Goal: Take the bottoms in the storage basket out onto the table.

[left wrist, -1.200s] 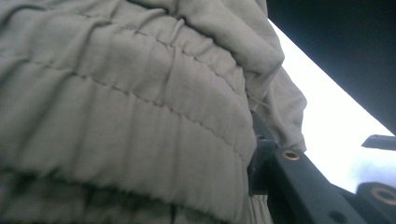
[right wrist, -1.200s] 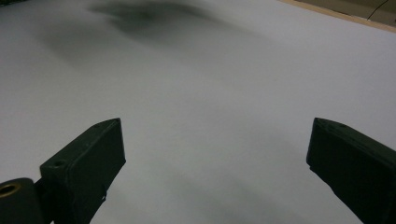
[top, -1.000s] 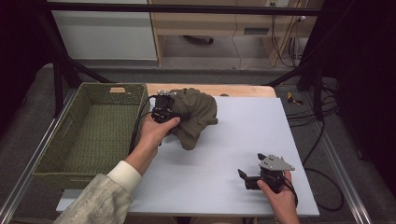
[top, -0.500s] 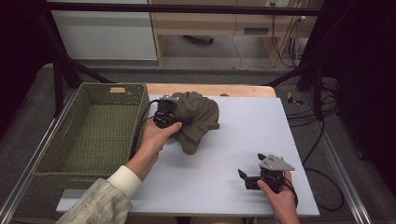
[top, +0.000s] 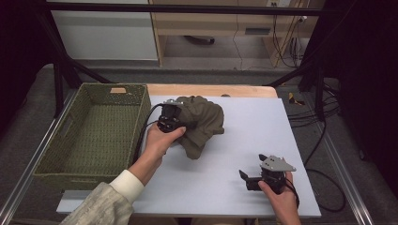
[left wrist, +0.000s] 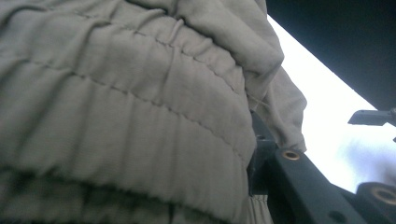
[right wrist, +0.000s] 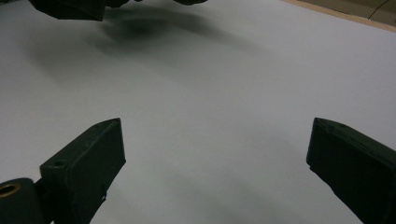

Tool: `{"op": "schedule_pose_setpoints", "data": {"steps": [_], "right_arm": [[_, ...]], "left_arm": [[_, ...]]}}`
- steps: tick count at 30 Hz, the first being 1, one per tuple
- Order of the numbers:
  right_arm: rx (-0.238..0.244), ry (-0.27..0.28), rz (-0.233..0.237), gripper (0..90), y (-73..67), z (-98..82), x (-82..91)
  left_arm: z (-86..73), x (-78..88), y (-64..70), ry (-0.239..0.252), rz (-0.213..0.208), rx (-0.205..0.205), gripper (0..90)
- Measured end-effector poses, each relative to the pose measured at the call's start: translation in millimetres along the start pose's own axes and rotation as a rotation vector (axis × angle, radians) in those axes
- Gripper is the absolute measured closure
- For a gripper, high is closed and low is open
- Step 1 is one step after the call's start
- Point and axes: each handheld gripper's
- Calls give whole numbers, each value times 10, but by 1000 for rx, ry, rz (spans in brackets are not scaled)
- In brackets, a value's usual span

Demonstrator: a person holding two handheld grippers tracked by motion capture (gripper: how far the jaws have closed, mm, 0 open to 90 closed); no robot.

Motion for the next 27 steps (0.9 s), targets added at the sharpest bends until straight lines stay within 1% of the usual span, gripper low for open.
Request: {"op": "schedule_pose_setpoints", "data": {"steps": [6,12,19,24,27], "right_arm": [[0,0,0,47,2,-1,0],[2,0,0,47,2,-1,-2],[3,-1,0,47,1,-1,-3],[1,-1,1,47,2,-2,-1],[1,-1,1,47,3,-3,0]], "left_arm": [[-22,-61,33,-9,-11,-3,741],[-31,-99,41,-9,-13,-3,741],[-28,-181,73,-6,-21,-7,740],[-17,-248,84,11,-25,2,740],[-24,-296,89,3,-30,0,740]]}}
Point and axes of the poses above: each handheld gripper's, and its own axes: x roughly backward along the jaws, z roughly out of its top, y roughly to its right, and after that the axes turned 11 degrees about -z, right-handed
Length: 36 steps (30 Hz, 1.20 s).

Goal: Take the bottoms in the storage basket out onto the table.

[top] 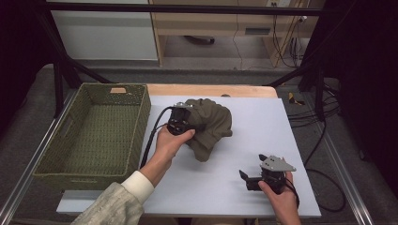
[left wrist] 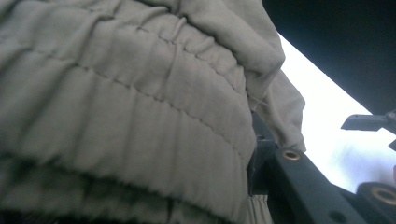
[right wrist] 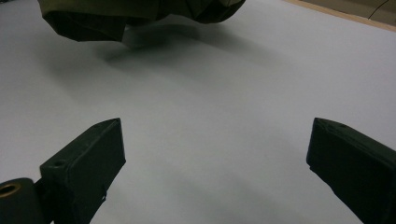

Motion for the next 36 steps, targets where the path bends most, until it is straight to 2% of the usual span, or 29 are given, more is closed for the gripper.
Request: {"op": "schedule_pose_setpoints", "data": {"steps": [17,36], "right_arm": [[6,-3,1,47,-2,-2,-4],[7,-5,0,47,-4,-3,-7]], "left_arm": [[-184,-234,7,-47,-14,-3,737],[-282,-353,3,-39,-18,3,724]]}}
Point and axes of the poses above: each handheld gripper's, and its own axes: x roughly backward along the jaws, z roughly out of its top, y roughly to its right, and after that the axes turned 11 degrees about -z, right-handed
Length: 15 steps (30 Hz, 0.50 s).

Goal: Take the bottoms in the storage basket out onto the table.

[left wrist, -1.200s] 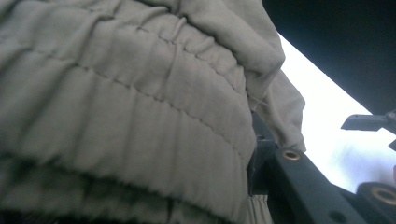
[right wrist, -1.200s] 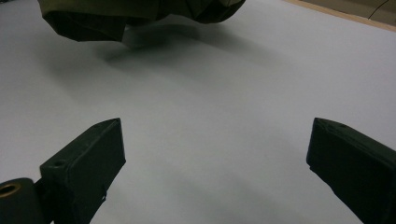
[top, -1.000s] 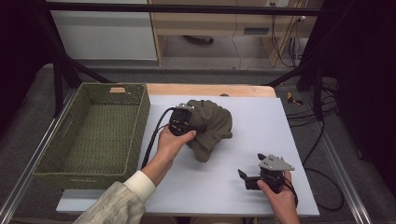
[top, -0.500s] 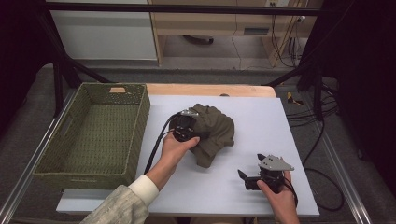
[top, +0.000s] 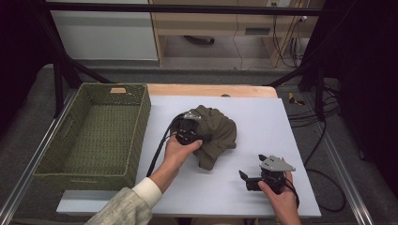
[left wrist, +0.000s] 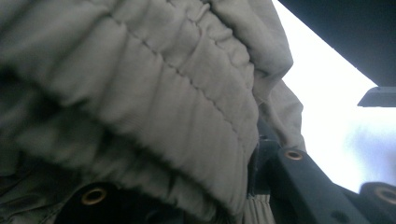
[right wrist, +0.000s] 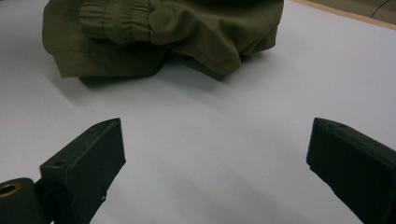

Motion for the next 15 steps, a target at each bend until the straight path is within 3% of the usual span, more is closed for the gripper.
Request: {"op": "schedule_pose_setpoints", "data": {"steps": [15], "right_arm": [[1,1,0,47,-1,0,-1]], "left_arm": [[-42,-37,0,3,1,-4,699]]}}
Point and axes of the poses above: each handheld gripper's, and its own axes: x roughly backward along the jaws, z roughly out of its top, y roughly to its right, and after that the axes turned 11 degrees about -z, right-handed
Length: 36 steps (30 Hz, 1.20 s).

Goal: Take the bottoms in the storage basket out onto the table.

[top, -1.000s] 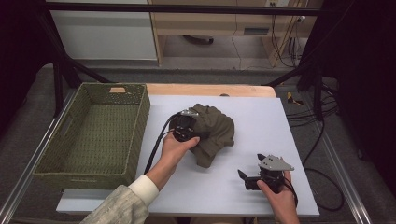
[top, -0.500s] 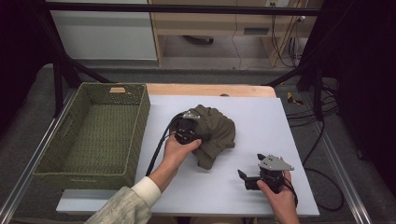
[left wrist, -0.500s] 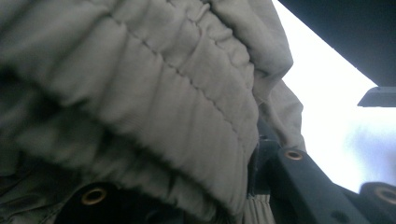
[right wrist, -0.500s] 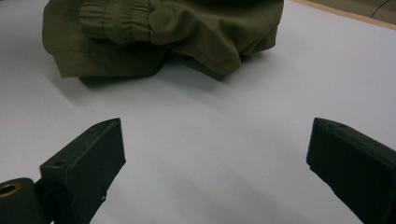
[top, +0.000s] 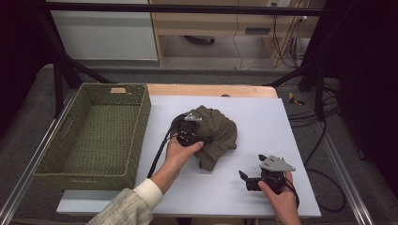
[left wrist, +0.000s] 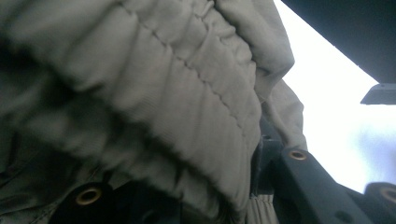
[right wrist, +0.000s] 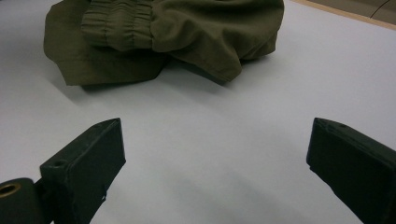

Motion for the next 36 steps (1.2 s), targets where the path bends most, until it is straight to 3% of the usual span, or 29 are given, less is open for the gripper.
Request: {"op": "schedule_pose_setpoints", "data": {"steps": [28,36], "right_arm": [[3,-3,2,47,-6,-1,-4],[5,-4,1,47,-7,0,-5]], "left_arm": [[-25,-52,-4,29,12,-8,637],[0,-48,24,28,36,-58,720]]}}
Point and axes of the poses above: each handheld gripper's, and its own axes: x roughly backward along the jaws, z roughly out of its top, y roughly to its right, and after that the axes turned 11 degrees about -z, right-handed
